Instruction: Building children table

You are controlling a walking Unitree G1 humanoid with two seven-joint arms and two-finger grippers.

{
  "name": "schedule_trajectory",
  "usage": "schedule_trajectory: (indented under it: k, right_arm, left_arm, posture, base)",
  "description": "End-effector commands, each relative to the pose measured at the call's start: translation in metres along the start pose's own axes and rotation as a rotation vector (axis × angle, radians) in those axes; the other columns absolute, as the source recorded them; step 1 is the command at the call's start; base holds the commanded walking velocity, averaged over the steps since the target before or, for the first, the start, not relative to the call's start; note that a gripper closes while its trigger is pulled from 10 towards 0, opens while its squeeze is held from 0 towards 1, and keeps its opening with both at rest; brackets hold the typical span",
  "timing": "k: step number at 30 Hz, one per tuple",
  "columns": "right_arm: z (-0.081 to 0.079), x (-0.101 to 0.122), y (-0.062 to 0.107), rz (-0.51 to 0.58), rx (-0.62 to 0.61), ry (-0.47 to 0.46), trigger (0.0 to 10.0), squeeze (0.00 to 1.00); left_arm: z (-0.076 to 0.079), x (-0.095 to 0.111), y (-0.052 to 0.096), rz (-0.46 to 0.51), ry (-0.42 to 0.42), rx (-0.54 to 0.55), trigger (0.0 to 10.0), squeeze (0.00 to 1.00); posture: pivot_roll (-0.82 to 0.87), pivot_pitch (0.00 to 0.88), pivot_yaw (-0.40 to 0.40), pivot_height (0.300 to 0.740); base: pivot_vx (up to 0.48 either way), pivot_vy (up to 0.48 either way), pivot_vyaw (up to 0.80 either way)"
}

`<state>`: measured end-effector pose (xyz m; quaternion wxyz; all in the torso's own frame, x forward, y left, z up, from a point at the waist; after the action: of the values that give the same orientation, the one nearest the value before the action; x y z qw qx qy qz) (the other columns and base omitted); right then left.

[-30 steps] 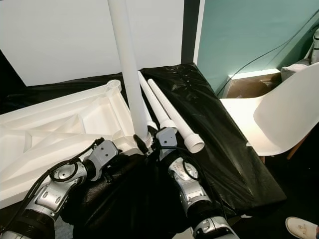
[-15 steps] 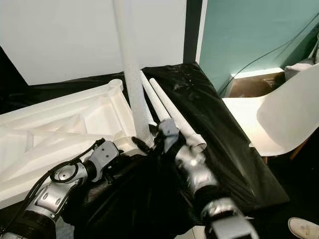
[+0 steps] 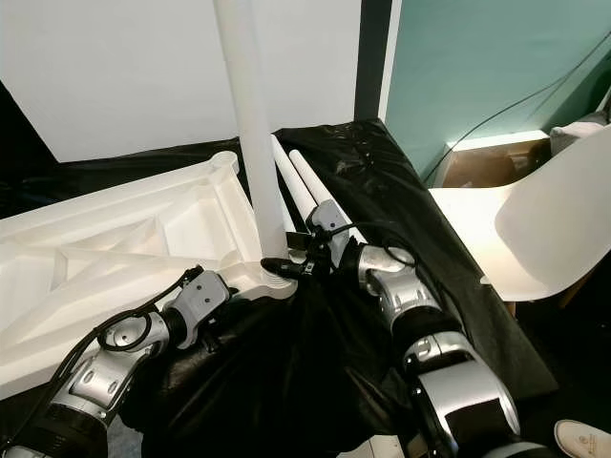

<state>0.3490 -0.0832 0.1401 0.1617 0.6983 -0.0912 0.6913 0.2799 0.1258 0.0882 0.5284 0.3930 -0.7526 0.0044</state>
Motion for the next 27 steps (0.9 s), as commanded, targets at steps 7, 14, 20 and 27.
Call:
schedule_trajectory:
  k: [7,14,20,27]
  right_arm:
    - [-0.008,-0.016,-0.004,-0.026,0.001,-0.070,0.0,0.00]
    - [-0.015,-0.029,-0.014,0.127,-0.313,-0.125,0.0,0.00]
    - [-0.012,-0.030,0.004,0.290,-0.806,-0.076,0.0,0.00]
    - [-0.011,-0.029,0.005,0.306,-0.857,-0.082,0.0,0.00]
  left_arm:
    - [0.027,-0.018,-0.004,-0.066,0.048,-0.127,10.0,0.00]
    - [0.027,-0.018,-0.005,-0.065,0.047,-0.124,10.0,0.00]
    - [0.026,-0.017,-0.006,-0.064,0.044,-0.123,10.0,0.00]
    - [0.026,-0.017,-0.005,-0.063,0.045,-0.127,10.0,0.00]
  posture:
    - [0.07,0.000,0.013,0.740]
    - [0.07,0.000,0.014,0.740]
    - [0.07,0.000,0.013,0.740]
    - [0.06,0.000,0.017,0.740]
  base:
    - [0.000,0.000,0.00]
    - [0.000,0.000,0.00]
    - [0.000,0.000,0.00]
    - [0.000,0.000,0.00]
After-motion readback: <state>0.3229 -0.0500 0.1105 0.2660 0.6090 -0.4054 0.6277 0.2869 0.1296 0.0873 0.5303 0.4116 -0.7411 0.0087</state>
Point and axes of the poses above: a point about 5 cm out from each wrist's last joint towards the gripper, its own y axis pointing back from the gripper into the wrist, its own x axis along the axis of the wrist's last joint, z = x × y, the point moved 1 cm from there along -y, pointing out of the wrist towards the gripper, and after that the axes turned 8 degrees about -y, right-handed, at the moved point
